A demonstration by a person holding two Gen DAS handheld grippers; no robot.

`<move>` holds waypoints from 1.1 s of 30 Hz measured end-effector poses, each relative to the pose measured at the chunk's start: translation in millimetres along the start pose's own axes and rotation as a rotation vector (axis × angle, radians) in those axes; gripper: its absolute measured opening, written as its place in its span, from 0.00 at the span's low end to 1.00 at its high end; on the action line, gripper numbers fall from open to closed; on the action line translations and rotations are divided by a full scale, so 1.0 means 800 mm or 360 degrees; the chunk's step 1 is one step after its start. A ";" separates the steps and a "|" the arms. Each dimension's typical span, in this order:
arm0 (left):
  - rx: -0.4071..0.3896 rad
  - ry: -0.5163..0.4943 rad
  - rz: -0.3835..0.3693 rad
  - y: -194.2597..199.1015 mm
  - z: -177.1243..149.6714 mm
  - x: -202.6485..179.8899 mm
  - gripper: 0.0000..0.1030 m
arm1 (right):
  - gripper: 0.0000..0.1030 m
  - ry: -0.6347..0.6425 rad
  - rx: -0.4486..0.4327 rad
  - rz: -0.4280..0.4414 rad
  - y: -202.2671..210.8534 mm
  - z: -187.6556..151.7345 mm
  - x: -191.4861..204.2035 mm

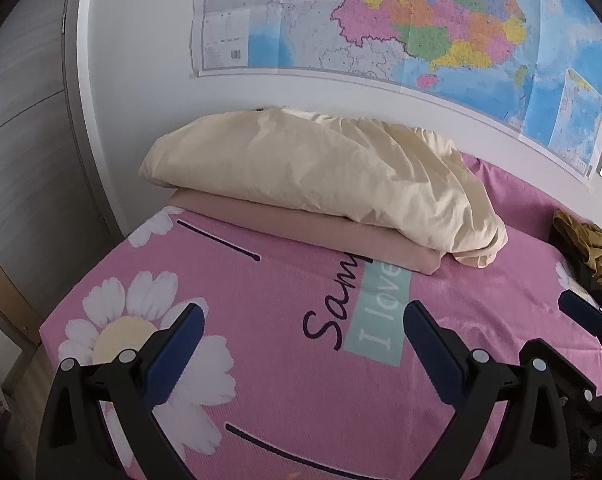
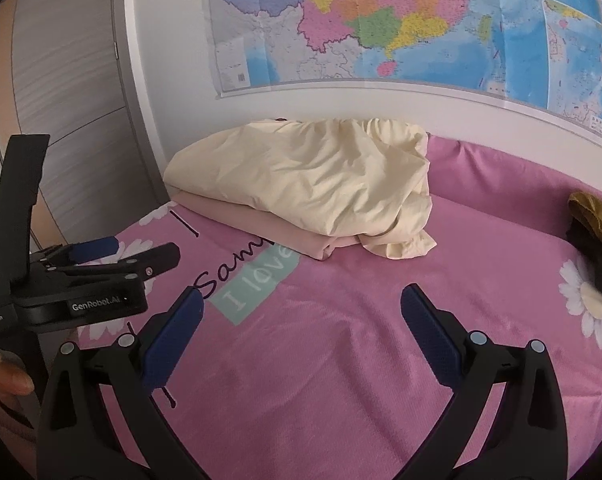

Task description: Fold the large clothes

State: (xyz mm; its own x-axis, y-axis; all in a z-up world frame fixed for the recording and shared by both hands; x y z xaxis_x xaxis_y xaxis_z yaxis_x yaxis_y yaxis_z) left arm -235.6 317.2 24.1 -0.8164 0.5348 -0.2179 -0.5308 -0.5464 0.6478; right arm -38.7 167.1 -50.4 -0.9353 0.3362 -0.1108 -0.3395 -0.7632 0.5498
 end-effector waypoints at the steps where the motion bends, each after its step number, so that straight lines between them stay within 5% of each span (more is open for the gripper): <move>1: -0.0002 0.0002 0.0006 0.000 0.000 0.001 0.94 | 0.95 0.0002 0.0001 0.0001 0.000 0.000 0.000; 33: -0.0004 -0.0034 0.0053 0.005 -0.009 -0.011 0.94 | 0.95 -0.0013 -0.0040 0.0011 0.008 0.000 0.002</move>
State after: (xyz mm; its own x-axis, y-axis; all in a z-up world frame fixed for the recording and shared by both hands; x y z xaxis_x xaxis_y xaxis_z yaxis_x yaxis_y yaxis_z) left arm -232.3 305.7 23.1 -0.8285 0.5300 -0.1809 -0.5042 -0.5655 0.6527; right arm -42.9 162.5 -47.1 -0.9367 0.3355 -0.1004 -0.3358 -0.7791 0.5294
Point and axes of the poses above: each gripper's, at about its wrist camera, not at the fingertips, and y roughly against the way its jaws point, x to its left, z to its top, the point moved 3 cm from there along -y, roughly the way its jaws point, and after that the axes turned 13 degrees about y, right-handed, at the moved point
